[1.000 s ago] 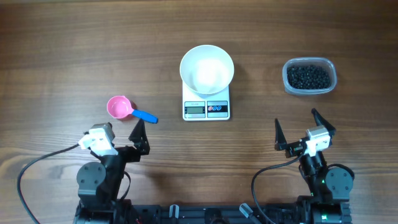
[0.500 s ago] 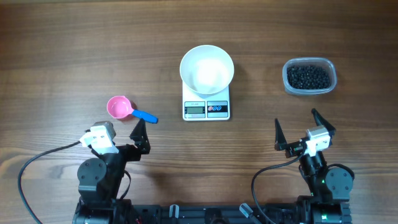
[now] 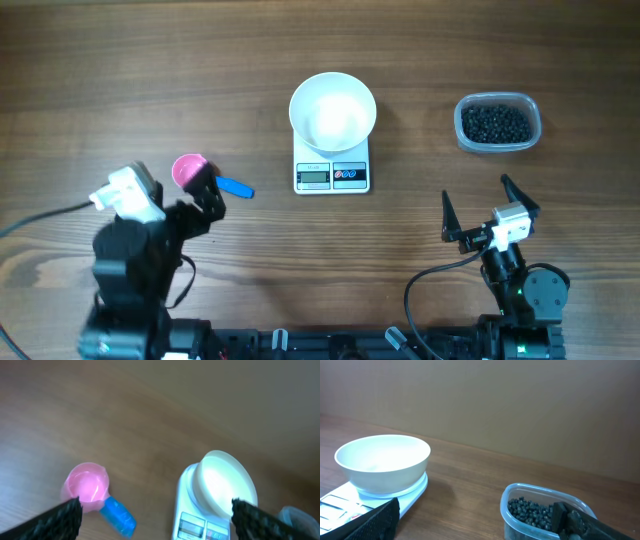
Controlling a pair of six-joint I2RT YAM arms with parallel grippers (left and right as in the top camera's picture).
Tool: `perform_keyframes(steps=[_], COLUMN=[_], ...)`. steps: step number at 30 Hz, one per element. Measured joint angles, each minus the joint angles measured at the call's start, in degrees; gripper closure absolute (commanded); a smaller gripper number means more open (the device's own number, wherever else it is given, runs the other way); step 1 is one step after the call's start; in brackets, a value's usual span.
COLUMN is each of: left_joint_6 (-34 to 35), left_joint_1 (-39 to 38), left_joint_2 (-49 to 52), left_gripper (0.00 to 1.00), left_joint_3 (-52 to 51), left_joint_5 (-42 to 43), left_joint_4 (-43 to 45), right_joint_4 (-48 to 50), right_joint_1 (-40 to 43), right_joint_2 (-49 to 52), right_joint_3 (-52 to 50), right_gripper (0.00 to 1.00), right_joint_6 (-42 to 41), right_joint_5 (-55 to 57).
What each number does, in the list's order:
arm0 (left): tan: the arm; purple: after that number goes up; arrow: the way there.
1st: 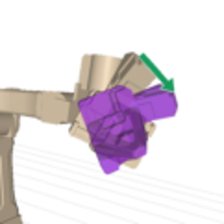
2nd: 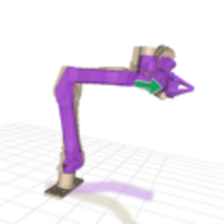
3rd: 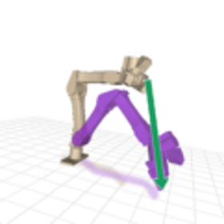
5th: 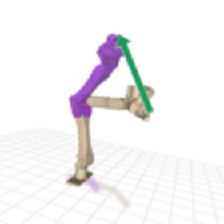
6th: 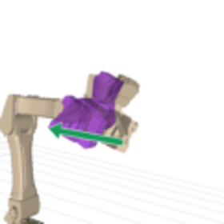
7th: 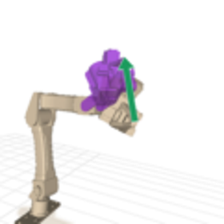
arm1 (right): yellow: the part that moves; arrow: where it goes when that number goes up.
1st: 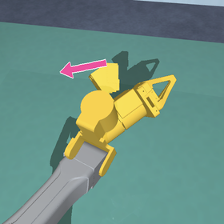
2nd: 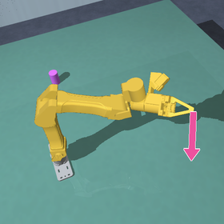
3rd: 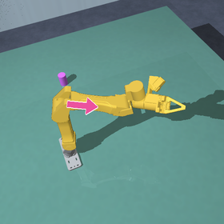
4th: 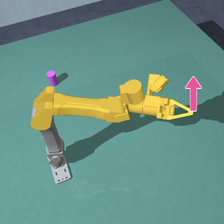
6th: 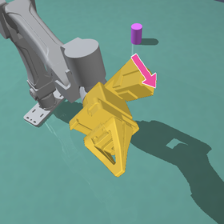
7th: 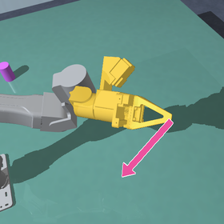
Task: Scoop item into bowl and weigh 150g on scale
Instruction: 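Move the left gripper down onto the pink scoop's blue handle and grasp it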
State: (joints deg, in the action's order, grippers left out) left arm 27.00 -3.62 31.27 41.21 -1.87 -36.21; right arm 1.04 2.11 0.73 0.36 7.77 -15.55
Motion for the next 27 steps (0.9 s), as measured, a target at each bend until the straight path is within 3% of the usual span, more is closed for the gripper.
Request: perform_keyframes(steps=[5,12,16,24,27], left_joint_6=[3.4,4.0,4.0,13.4,16.2], left_joint_1=[0.0,0.0,0.0,0.2,3.7], left_joint_2=[15.9,23.2,23.5,23.5,23.5], left_gripper=[0.0,0.0,0.0,0.0,0.0], left_joint_3=[14.3,14.4,14.4,14.4,14.4], left_joint_5=[-2.4,6.0,6.2,-10.0,-12.9], left_joint_4=[-6.4,-7.5,-9.0,-17.0,-17.7], right_joint_4=[0.1,0.1,0.1,0.1,0.1], right_joint_1=[0.0,0.0,0.0,0.0,0.0], right_joint_2=[0.0,0.0,0.0,0.0,0.0], right_joint_3=[0.0,0.0,0.0,0.0,0.0], right_gripper=[0.0,0.0,0.0,0.0,0.0], right_joint_6=[0.0,0.0,0.0,0.0,0.0], right_joint_5=[0.0,0.0,0.0,0.0,0.0])
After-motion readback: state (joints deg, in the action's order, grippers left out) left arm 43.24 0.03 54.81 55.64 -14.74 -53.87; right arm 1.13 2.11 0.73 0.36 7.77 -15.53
